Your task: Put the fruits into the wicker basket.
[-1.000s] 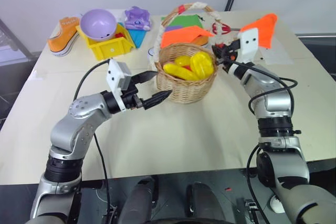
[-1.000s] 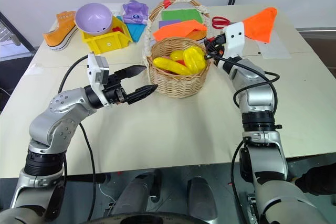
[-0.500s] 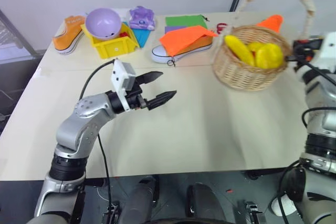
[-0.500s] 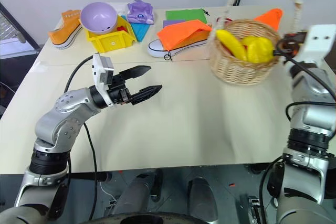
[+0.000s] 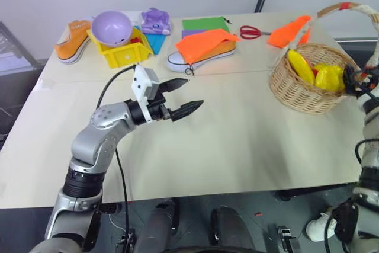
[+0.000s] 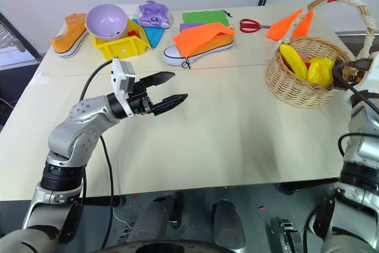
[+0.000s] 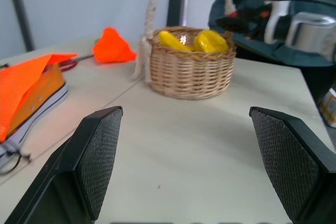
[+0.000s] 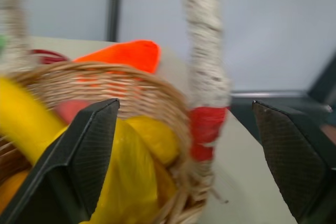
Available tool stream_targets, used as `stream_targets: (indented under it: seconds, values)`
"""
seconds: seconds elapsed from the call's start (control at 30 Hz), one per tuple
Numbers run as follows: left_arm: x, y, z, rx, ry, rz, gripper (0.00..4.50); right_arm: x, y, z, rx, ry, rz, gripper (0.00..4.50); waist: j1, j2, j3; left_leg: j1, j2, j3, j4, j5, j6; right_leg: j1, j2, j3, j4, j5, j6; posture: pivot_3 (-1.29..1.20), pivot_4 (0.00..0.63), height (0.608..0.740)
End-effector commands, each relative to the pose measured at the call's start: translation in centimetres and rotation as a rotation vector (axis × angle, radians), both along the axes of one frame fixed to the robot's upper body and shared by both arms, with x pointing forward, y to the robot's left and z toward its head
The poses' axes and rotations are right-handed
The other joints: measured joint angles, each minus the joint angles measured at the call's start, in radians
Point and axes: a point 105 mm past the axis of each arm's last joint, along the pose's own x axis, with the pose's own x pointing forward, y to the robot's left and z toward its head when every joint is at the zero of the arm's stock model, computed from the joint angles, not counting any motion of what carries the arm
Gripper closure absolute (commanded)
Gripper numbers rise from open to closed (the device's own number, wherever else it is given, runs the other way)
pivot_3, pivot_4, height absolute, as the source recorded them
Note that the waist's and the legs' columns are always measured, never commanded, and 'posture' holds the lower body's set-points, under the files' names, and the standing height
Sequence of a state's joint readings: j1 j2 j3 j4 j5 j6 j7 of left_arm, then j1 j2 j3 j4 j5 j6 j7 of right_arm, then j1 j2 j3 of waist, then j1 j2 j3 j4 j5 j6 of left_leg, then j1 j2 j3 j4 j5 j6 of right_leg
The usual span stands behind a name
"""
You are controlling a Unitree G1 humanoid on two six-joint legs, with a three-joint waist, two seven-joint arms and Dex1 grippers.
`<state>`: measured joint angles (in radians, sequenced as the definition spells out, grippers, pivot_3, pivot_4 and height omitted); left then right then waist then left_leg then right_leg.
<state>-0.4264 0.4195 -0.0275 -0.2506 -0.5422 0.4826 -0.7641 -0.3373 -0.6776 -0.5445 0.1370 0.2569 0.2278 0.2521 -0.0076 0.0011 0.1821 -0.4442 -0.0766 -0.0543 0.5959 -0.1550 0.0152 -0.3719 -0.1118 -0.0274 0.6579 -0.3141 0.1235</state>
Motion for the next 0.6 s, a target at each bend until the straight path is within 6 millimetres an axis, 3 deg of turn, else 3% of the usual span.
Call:
stream_targets:
  seconds: [0.03,0.13,0.3,0.4,0.6]
  values:
    - [0.4,2.3,-0.4,-0.008,-0.010,0.099,0.34,-2.8,1.0,2.5,-0.088,-0.064,0.052,0.59,0.000,0.000,0.000,0.000,0.000,0.000,0.000,0.000,0.000,0.000,0.000,0.000,0.000,0.000,0.000,0.00,0.150,0.740]
    - [0.7,5.2,-2.5,0.019,0.041,0.222,0.34,-4.6,3.2,1.5,-0.073,-0.032,0.215,0.59,0.000,0.000,0.000,0.000,0.000,-0.001,0.000,0.000,0.000,0.000,-0.001,0.000,0.000,0.000,0.000,0.00,0.150,0.740]
    - [0.7,9.3,-4.7,0.059,0.084,0.387,0.34,-6.0,9.4,-2.1,-0.067,0.152,0.572,0.59,-0.005,0.000,0.000,0.001,0.001,-0.001,0.000,-0.001,0.000,0.000,-0.001,0.001,0.000,0.000,-0.001,0.00,0.150,0.740]
    - [0.5,11.2,-5.9,0.090,0.110,0.470,0.34,-5.8,12.4,-4.0,-0.070,0.230,0.701,0.59,-0.003,0.000,0.000,0.001,0.001,-0.001,0.000,-0.001,0.000,-0.001,-0.002,0.001,-0.001,-0.002,-0.004,0.00,0.150,0.740]
    - [-0.1,13.1,-7.0,0.127,0.135,0.571,0.34,-4.1,14.8,-5.8,-0.070,0.261,0.793,0.59,0.007,0.000,0.000,0.000,0.001,-0.001,0.000,-0.003,0.000,-0.002,-0.003,0.000,-0.007,-0.002,-0.004,0.00,0.150,0.740]
